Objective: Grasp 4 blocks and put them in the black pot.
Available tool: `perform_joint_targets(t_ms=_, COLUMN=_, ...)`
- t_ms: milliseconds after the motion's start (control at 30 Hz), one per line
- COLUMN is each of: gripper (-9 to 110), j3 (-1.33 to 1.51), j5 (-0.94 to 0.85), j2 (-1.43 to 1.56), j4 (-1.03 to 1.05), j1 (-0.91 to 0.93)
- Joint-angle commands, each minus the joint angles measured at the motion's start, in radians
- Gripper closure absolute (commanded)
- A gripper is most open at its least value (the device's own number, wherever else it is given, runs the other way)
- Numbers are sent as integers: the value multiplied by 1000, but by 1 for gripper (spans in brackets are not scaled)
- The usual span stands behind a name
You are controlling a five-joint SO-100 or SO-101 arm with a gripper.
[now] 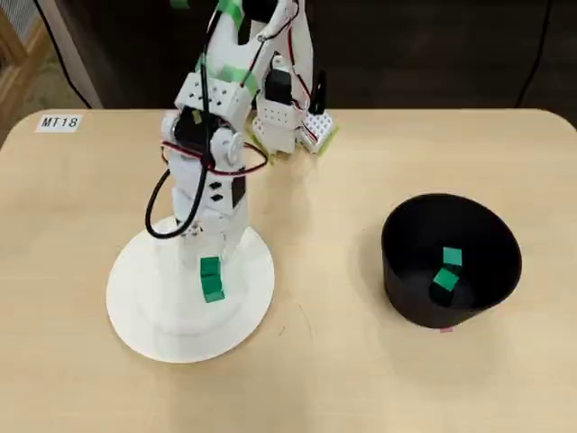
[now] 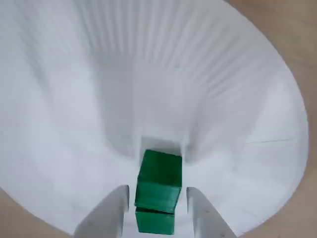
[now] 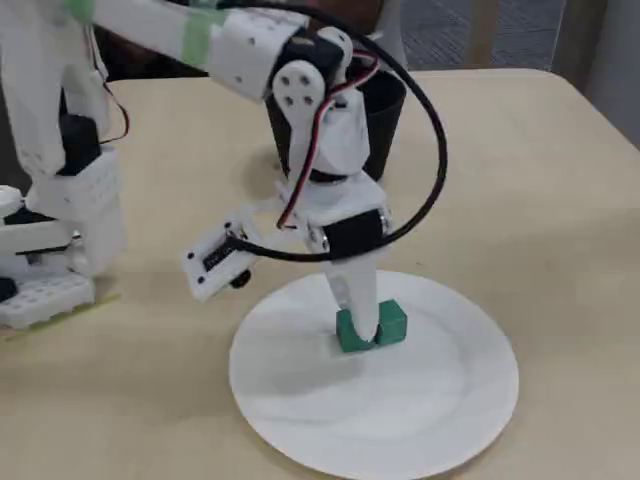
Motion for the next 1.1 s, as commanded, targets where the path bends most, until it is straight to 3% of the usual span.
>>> perform_joint_targets(t_ms=0, gripper=85, j3=-3, j5=15, j2=-8, j4=-41, j1=-11)
perform_joint_targets(t_ms=300, gripper=104, j3=-18, j5=26, j2=-48, j4=-138, j1=-6)
perform_joint_targets(t_ms=600, gripper=104, j3=-86, j5=-69, j2=29, j4=-138, j1=32)
perform_joint_targets(t_ms=933, gripper=104, j3=-124, j5=-158, j2=250, j4=52, j1=78)
perform_joint_targets(t_ms=1067, gripper=104, j3=-135, j5=-275, j2=345, j4=23, j1=67)
